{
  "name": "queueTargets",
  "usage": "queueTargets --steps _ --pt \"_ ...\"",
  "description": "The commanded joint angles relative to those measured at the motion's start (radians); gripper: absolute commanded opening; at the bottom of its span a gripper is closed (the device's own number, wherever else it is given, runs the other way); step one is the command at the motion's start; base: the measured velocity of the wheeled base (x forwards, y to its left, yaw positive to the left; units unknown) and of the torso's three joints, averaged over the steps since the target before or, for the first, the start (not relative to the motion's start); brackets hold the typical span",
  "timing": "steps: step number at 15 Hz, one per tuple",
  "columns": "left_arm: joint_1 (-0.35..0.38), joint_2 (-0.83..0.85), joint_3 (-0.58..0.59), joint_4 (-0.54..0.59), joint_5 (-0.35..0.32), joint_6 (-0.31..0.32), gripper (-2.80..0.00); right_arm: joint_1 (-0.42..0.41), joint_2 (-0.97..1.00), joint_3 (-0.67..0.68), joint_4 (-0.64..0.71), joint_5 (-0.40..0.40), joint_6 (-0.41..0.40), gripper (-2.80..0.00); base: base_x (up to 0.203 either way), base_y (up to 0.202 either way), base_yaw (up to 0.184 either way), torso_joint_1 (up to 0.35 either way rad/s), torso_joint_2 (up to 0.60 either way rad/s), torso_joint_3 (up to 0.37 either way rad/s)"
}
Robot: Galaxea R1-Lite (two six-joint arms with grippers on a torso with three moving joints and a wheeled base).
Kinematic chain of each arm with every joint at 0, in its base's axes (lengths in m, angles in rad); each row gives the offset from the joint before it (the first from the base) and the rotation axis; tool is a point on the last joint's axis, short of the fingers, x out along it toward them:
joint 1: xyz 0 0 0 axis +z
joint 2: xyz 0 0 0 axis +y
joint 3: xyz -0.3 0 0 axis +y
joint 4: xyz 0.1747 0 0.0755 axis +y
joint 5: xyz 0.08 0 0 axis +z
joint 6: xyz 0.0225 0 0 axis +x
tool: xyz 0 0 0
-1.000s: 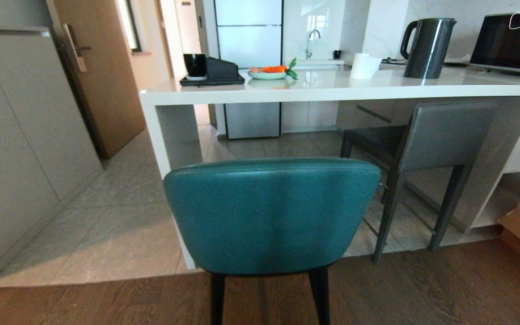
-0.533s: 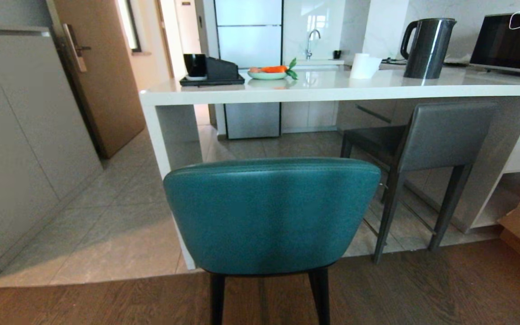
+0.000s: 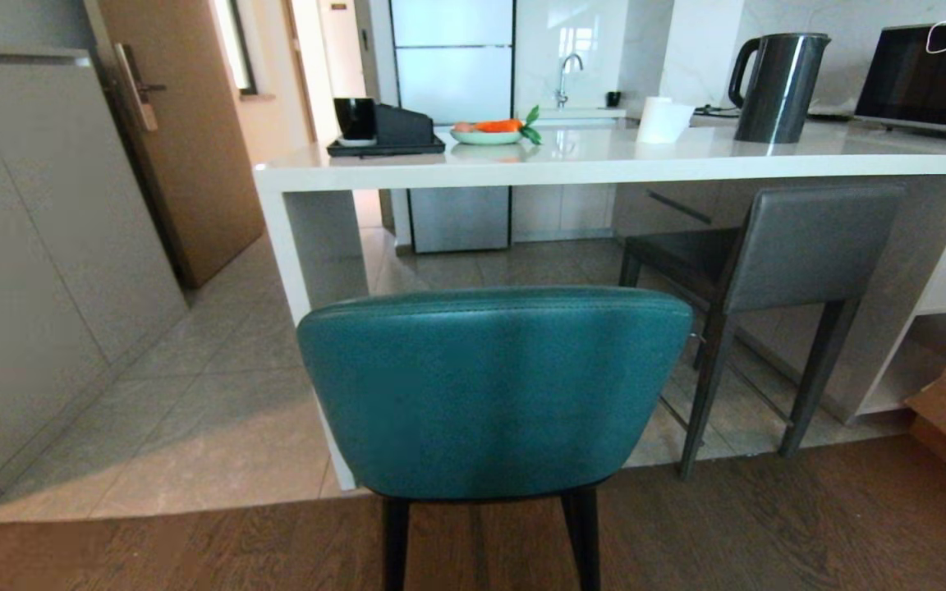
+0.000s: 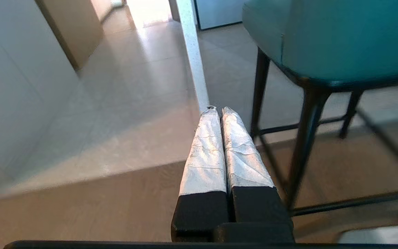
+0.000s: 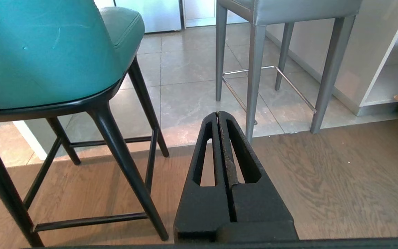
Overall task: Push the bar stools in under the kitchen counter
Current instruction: Pull the gray chair out from under the dining table
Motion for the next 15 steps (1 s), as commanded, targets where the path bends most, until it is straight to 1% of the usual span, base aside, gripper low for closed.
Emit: queueTargets --steps 1,5,11,13,15 --pt "0.0 0.002 0.004 -0.001 0.045 -0.106 -2.8 0.0 -0.001 0.005 0.0 0.001 -0.001 -2.8 0.0 0.0 0.0 0.0 0.0 0.0" --pt "0.001 0.002 0.001 0.004 0.047 -0.096 -2.8 0.0 0.0 0.005 0.0 0.0 -0.001 -2.8 0.0 0.0 0.0 0.0 0.0 0.0" --pt "0.002 0.002 0.002 -0.001 0.047 -0.099 -2.8 0.0 0.001 0.005 0.0 0.001 -0.001 -2.8 0.0 0.0 0.0 0.0 0.0 0.0" --pt "0.001 0.002 0.004 -0.001 0.047 -0.099 -2.8 0.0 0.0 0.005 0.0 0.001 -0.001 -2.8 0.003 -0.121 0.004 -0.001 0.0 0.002" --pt "0.001 0.002 0.004 -0.001 0.047 -0.099 -2.8 0.0 0.0 0.005 0.0 0.001 -0.001 -2.8 0.0 -0.196 0.0 0.005 0.0 -0.001"
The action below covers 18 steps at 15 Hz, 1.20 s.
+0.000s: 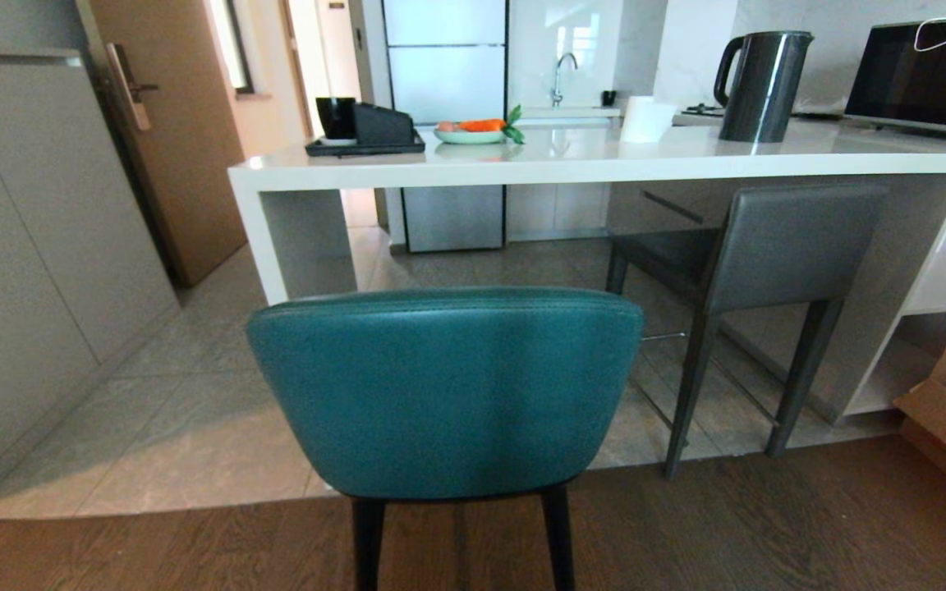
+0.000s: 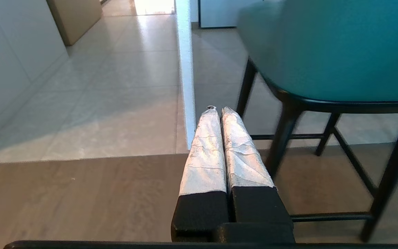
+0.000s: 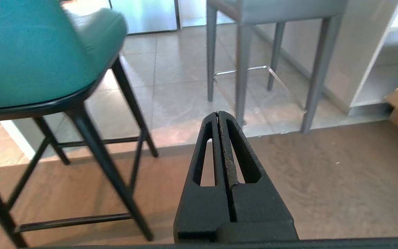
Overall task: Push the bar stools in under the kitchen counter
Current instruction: Pull the gray chair out from under the dining table
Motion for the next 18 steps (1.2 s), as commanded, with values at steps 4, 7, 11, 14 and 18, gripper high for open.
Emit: queueTargets --steps 4,7,11,14,18 --pt "0.0 0.001 0.003 -0.001 0.001 -0.001 -2.8 0.0 -0.001 0.005 -0.001 0.001 0.001 -2.8 0.0 -0.195 0.002 0.001 0.0 -0.002" --pt "0.0 0.001 0.003 -0.001 0.001 -0.001 -2.8 0.0 0.001 0.005 -0.001 0.001 0.001 -2.8 0.0 -0.195 0.003 0.003 0.0 0.004" --pt "-0.001 0.001 0.003 -0.001 0.001 -0.003 -2.8 0.0 -0.001 0.005 -0.001 0.001 0.0 -2.8 0.0 -0.194 0.002 0.005 0.0 0.003" --pt "0.001 0.001 0.003 -0.001 0.001 -0.003 -2.8 0.0 -0.001 0.005 -0.001 0.001 0.0 -2.8 0.0 -0.193 0.002 0.003 0.0 0.002" --pt "-0.001 0.001 0.003 -0.001 0.002 -0.007 -2.8 0.0 -0.001 0.005 -0.001 0.001 0.001 -2.8 0.0 -0.196 0.002 0.001 0.0 0.002"
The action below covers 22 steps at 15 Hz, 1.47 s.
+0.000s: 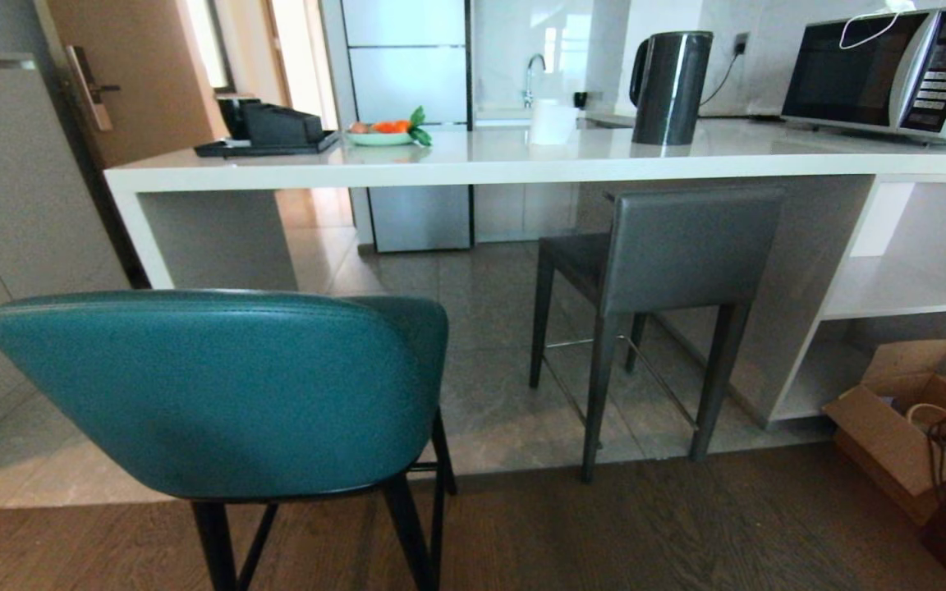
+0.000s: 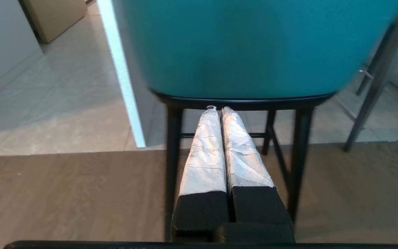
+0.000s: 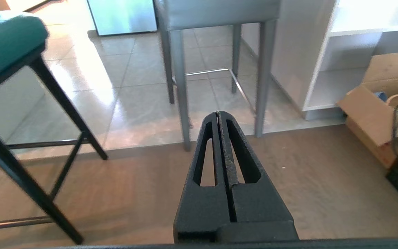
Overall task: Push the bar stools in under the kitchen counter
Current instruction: Pull the gray chair out from under the dining table
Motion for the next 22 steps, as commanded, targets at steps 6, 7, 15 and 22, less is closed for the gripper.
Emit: queueTargets --steps 6,7,15,22 --pt "0.0 0.001 0.003 -0.001 0.0 -0.001 -2.8 0.0 0.001 0.005 -0.001 0.0 0.0 -2.8 0.0 -0.196 0.002 0.003 0.0 0.004" --pt "0.0 0.001 0.003 -0.001 0.0 -0.001 -2.8 0.0 0.0 0.005 -0.001 0.001 0.0 -2.8 0.0 -0.195 0.002 0.006 0.0 0.001" --pt "0.0 0.001 0.003 -0.001 0.0 -0.004 -2.8 0.0 0.0 0.005 -0.001 0.0 0.0 -2.8 0.0 -0.106 0.002 0.002 0.0 0.001" --pt "0.0 0.001 0.003 -0.001 0.0 -0.004 -2.8 0.0 0.001 0.005 -0.001 0.0 0.0 -2.8 0.088 0.0 0.0 0.002 0.0 0.001"
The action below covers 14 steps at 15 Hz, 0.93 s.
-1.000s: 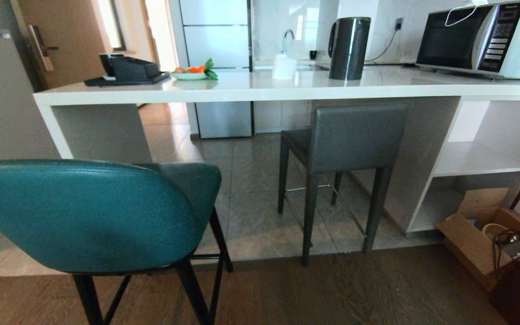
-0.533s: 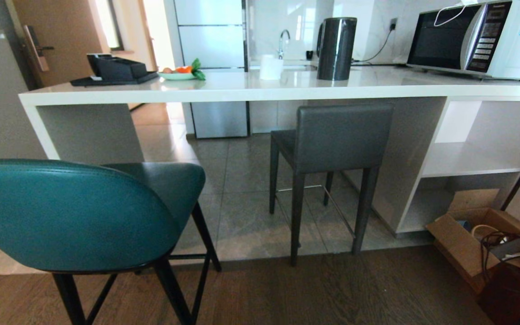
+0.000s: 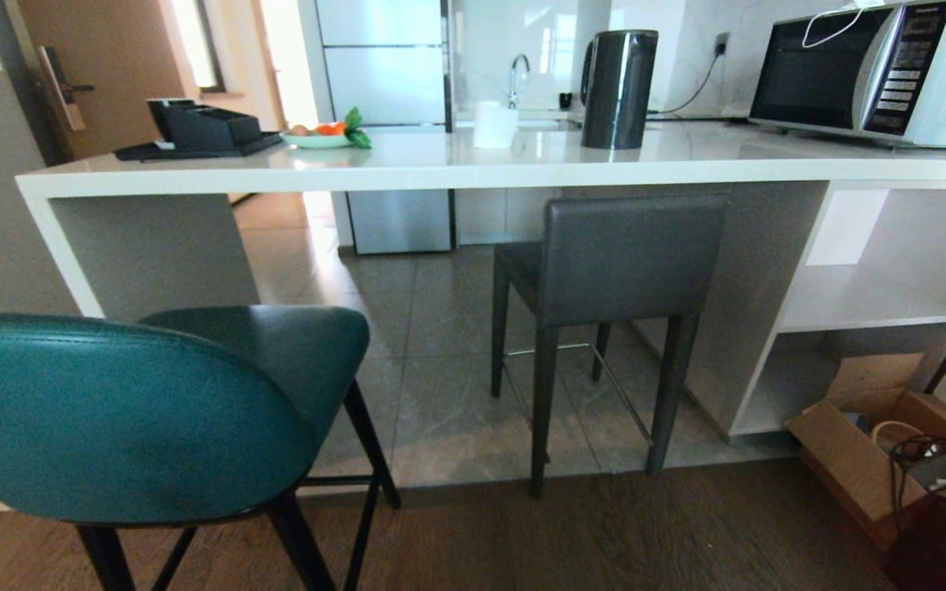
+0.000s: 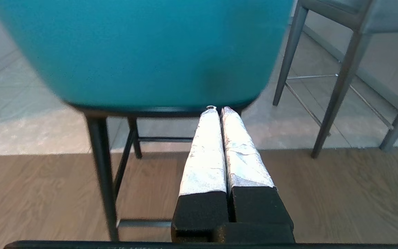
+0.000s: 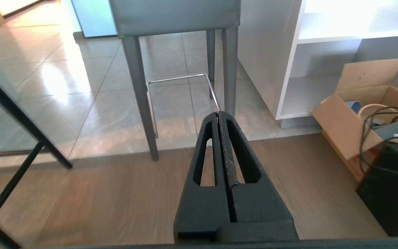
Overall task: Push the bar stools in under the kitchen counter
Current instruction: Pull the gray chair out from under the dining table
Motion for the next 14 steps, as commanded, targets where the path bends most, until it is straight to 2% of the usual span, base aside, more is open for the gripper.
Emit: queueTargets --steps 1,3,11,14 --pt "0.001 0.001 0.003 0.0 0.0 0.0 -2.8 0.0 0.0 0.005 0.0 0.001 0.0 -2.8 0.196 0.0 0.002 0.006 0.0 0.002" --pt "0.001 0.001 0.003 0.0 0.0 0.0 -2.8 0.0 0.001 0.005 0.0 0.001 0.0 -2.8 0.151 0.0 0.001 0.004 0.01 0.0" --pt "0.001 0.001 0.003 0.0 0.002 0.0 -2.8 0.0 0.0 0.005 0.0 0.0 0.0 -2.8 0.0 0.0 0.0 0.0 0.0 0.0" --pt "0.001 0.001 0.003 0.0 0.002 0.0 -2.8 0.0 0.0 0.005 0.0 0.0 0.0 -2.8 0.003 -0.117 0.002 0.001 0.0 0.0"
